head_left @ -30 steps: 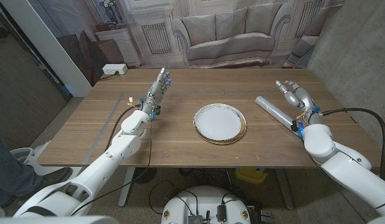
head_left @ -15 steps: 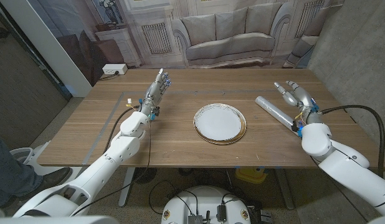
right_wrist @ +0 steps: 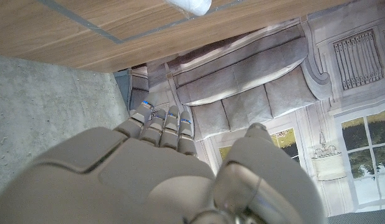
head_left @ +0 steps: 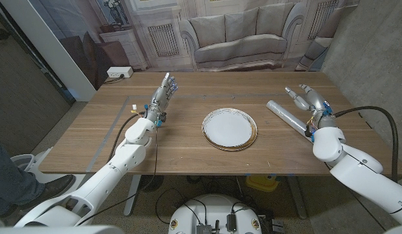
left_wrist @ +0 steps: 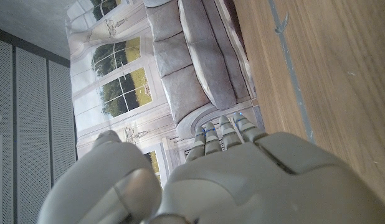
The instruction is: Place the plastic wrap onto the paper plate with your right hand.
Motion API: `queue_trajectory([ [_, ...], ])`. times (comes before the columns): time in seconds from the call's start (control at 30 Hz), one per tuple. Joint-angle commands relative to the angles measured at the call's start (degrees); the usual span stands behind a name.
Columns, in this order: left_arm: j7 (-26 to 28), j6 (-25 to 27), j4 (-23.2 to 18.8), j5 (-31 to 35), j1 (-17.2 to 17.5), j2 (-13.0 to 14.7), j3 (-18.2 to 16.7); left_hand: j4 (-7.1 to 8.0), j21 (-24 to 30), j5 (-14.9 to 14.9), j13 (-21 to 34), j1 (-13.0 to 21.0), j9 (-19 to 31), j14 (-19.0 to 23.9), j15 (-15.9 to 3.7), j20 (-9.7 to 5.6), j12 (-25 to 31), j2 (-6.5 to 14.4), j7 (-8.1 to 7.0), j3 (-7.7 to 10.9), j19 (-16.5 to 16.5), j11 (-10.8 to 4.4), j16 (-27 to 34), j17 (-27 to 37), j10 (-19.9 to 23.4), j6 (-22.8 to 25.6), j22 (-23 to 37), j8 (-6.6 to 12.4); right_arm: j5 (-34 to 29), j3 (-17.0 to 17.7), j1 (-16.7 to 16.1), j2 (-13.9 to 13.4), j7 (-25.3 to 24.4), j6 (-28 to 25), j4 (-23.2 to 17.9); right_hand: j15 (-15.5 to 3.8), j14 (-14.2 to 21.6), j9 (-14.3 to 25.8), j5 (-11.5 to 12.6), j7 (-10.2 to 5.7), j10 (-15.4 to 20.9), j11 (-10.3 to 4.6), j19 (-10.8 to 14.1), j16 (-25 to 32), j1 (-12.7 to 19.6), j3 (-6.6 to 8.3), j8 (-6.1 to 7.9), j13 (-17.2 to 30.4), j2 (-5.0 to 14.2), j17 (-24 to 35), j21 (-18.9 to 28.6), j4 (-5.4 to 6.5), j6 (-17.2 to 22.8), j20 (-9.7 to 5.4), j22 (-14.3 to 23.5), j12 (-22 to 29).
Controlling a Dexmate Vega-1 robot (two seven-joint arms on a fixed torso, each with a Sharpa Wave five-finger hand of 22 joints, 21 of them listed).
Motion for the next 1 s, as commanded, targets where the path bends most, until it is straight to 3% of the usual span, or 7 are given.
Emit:
queue_trajectory([
  [0.03, -0.1, -0.4, 0.4, 0.1, -0.1, -0.4, 0.2, 0.17, 0.1, -0.2, 0.0, 0.4, 0.1, 0.3, -0.25, -1.02, 0.1, 0.0, -0.2, -0.44, 0.0, -0.27, -0.2, 0.2, 0.3, 0.6, 0.2, -0.3, -1.9, -1.5, 0.8, -1.3, 0.0, -6.0, -2.1, 0.25, 0.4, 0.3, 0.4, -0.09, 0.3, -0.09, 0.6, -0.1, 0.4, 0.11, 0.02, 0.2, 0.03, 0.0, -0.3, -0.44, 0.3, -1.37, 0.2, -0.1],
  [0.53, -0.1, -0.4, 0.9, 0.0, -0.3, -0.6, 0.2, 0.18, 0.0, -0.3, 0.0, 0.5, 0.1, 0.4, -0.24, -0.82, 0.0, 0.1, -0.29, -0.63, -0.1, -0.3, -0.2, 0.2, 0.4, 0.6, 0.2, -0.38, -3.5, -5.3, 4.4, -2.9, 0.9, -13.5, -3.0, 0.19, 0.5, 0.3, 0.5, -0.17, 0.2, -0.12, 0.7, -0.1, 0.4, 0.0, -0.05, 0.2, -0.04, 0.0, -0.7, -0.53, 0.2, -1.28, 0.2, -0.2],
  [1.0, -0.3, -0.1, 1.1, 0.0, -0.7, -0.5, 0.2, 0.19, 0.0, -0.3, 0.0, 0.6, 0.1, 0.4, -0.29, -0.67, 0.0, 0.2, -0.26, -0.77, -0.1, -0.27, -0.2, 0.2, 0.4, 0.7, 0.2, -0.4, -2.6, -7.2, 6.5, -4.0, 1.7, -16.1, -3.0, 0.26, 0.5, 0.3, 0.5, -0.2, 0.4, -0.21, 0.8, -0.1, 0.3, -0.09, -0.07, 0.2, -0.07, 0.1, -1.0, -0.58, 0.3, -1.16, 0.3, -0.2],
])
